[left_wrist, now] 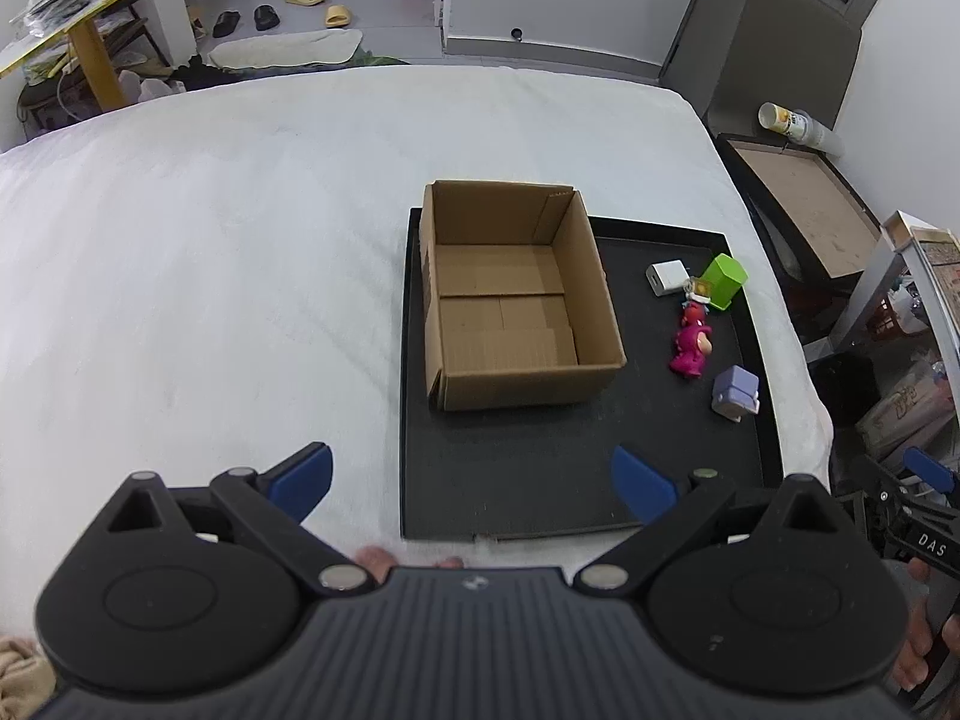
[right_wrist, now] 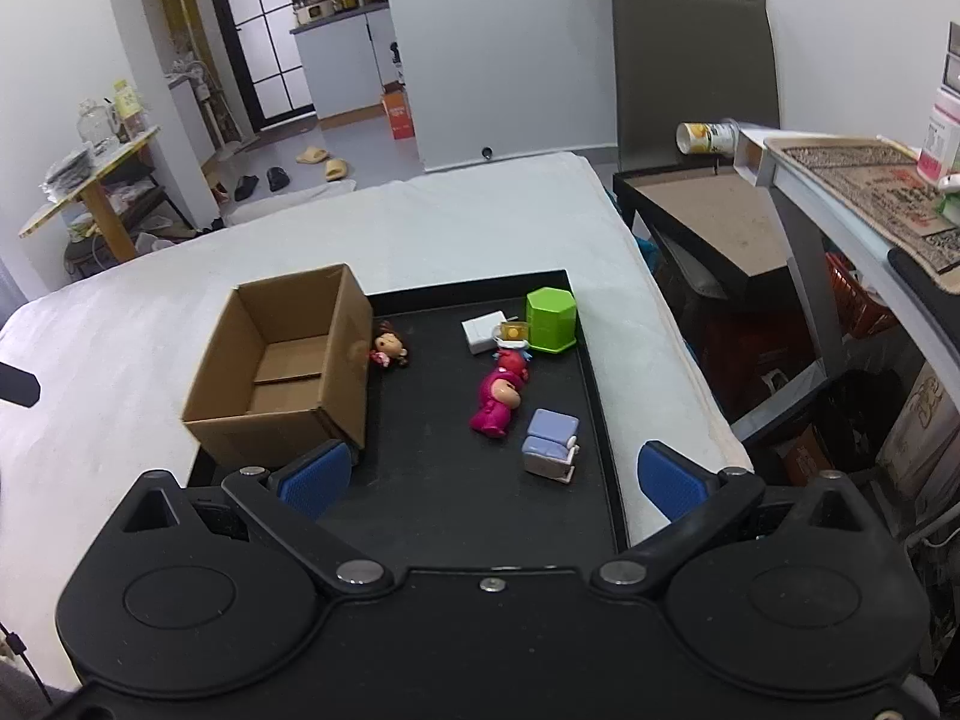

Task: Organize rigid objects
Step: 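Grasp the cardboard box wall with the left tool while the right tool grasps the lavender chair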

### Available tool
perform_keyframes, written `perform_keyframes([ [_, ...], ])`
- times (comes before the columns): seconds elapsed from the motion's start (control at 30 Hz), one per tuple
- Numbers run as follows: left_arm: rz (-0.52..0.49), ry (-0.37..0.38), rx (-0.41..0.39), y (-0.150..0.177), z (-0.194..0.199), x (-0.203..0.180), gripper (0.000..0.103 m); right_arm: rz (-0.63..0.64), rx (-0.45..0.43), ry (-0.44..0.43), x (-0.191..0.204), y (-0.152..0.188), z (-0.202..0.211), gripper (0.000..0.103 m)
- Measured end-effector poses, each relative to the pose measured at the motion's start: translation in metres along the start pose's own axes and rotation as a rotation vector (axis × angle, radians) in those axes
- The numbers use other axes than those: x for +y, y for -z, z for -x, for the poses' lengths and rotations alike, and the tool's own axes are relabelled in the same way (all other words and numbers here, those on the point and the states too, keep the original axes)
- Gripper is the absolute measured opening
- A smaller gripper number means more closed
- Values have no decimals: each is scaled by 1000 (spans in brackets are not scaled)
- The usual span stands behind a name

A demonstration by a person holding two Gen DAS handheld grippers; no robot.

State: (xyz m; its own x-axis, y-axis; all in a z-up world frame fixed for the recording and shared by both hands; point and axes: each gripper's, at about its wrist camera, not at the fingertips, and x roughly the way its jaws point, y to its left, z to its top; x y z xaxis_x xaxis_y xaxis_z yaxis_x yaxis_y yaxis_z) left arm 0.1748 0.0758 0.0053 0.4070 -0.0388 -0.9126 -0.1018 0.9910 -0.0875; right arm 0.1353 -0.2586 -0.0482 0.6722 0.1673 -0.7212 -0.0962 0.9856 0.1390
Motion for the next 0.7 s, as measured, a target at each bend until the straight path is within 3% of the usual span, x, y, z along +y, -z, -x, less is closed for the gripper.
perform_keyframes([
  [0.43, 31, 26, 22, -29, -63, 14, 96, -12, 31, 30, -14, -6, -52, 101],
  [0.53, 56, 27, 19, -35, -77, 21, 95, -24, 55, 14, -16, -9, -67, 94],
  [0.7, 108, 38, 16, -44, -104, 34, 83, -33, 89, 16, -19, -13, -92, 81],
])
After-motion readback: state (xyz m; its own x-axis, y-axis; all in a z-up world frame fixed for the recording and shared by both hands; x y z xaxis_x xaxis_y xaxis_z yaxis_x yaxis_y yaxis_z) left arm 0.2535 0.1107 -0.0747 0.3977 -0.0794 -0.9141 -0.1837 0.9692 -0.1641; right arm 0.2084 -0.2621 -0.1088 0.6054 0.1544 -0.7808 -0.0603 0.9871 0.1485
